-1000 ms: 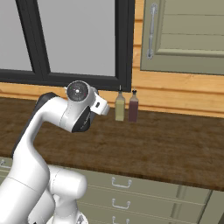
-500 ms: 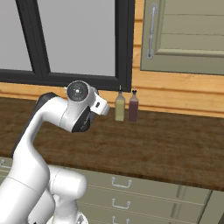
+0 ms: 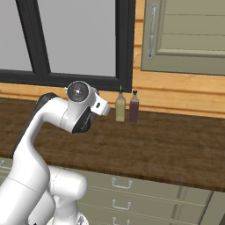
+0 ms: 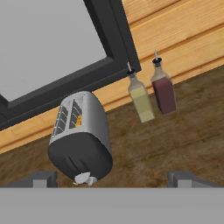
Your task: Start the toaster. Once the lever pops up, take the bread to the plate on the dining counter.
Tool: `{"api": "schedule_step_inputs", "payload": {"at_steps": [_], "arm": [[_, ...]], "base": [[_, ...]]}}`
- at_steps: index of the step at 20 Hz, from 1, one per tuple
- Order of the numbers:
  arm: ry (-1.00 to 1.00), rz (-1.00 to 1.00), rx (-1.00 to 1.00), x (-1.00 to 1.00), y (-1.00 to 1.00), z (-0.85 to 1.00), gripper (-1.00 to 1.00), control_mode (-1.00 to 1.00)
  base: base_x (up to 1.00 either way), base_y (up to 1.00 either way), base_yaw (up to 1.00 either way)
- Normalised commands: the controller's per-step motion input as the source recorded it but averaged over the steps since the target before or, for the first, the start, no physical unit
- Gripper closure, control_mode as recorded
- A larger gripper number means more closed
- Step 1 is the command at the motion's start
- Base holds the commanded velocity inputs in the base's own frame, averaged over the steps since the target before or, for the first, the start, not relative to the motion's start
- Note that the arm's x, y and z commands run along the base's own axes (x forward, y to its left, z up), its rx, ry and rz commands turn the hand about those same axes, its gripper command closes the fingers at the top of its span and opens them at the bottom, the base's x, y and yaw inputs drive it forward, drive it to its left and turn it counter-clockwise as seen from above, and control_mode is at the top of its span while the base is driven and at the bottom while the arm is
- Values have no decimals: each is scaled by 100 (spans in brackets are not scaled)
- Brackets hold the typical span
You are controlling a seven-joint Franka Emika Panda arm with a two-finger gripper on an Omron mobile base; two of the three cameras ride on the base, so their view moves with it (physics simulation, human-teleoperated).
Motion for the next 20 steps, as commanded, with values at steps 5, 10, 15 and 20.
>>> {"api": "schedule_step_inputs", "payload": {"at_steps": [5, 10, 15, 20], "arm": [[0, 0, 0, 0, 0, 0, -100, -100], [0, 0, 0, 0, 0, 0, -100, -100], [0, 0, 0, 0, 0, 0, -100, -100], [0, 0, 0, 0, 0, 0, -100, -100]], "base": [[0, 0, 0], [0, 0, 0], [0, 0, 0], [0, 0, 0]]}}
